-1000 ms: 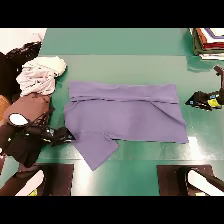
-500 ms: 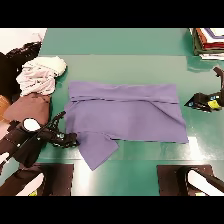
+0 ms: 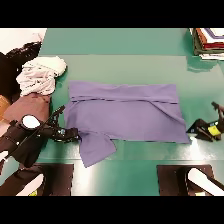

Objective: Fold the shirts.

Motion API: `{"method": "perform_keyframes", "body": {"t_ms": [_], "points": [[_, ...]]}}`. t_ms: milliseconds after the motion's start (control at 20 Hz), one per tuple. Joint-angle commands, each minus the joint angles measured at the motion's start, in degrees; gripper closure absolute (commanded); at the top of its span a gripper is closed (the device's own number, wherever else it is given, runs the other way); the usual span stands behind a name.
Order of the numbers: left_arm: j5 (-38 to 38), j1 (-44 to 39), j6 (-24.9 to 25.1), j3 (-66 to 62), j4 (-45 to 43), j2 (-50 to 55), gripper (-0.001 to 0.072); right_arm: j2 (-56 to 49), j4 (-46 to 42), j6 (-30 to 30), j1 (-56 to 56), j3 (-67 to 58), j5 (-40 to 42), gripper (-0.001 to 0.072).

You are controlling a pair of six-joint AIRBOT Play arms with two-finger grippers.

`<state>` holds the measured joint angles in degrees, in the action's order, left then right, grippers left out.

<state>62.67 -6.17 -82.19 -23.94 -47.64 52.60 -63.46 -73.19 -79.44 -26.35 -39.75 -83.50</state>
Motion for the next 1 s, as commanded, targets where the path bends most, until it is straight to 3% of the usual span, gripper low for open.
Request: {"method": "perform_keyframes", "body": {"t_ms": [0, 150, 350, 450, 550, 650, 950], "points": [[-0.33, -0.02, 0.59, -1.66, 0.11, -0.04, 0.0682, 0.04, 1.42, 1.73, -7.15, 7.10, 1.27, 0.0249], [-1.03, -0.02, 0.76, -2.56, 0.15, -0.04, 0.0682, 0.04, 6.73, 2.89, -7.50, 9.03, 4.44, 0.0253], [-1.07, -0.02, 0.79, -2.73, 0.09, -0.04, 0.0682, 0.04, 7.63, 2.80, -3.76, 8.96, 8.79, 0.0269], [-0.72, -0.02, 1.42, -2.75, 0.07, -0.04, 0.0682, 0.04, 7.54, 2.84, -1.84, 8.96, 9.03, 0.0499], [1.09, -0.04, 1.70, -2.80, -0.90, -0.07, 0.0683, 0.09, 7.34, 3.04, -0.31, 8.90, 8.48, 0.0685], [4.83, -0.04, 1.57, -2.75, -3.48, -0.92, 0.0684, 1.49, 5.51, 3.02, 1.03, 8.07, 5.38, 0.0696], [17.42, -0.04, -6.43, -0.17, -7.08, -16.02, 0.0684, 18.25, -8.68, 2.73, 3.87, 5.35, -7.58, 0.0696]]}}
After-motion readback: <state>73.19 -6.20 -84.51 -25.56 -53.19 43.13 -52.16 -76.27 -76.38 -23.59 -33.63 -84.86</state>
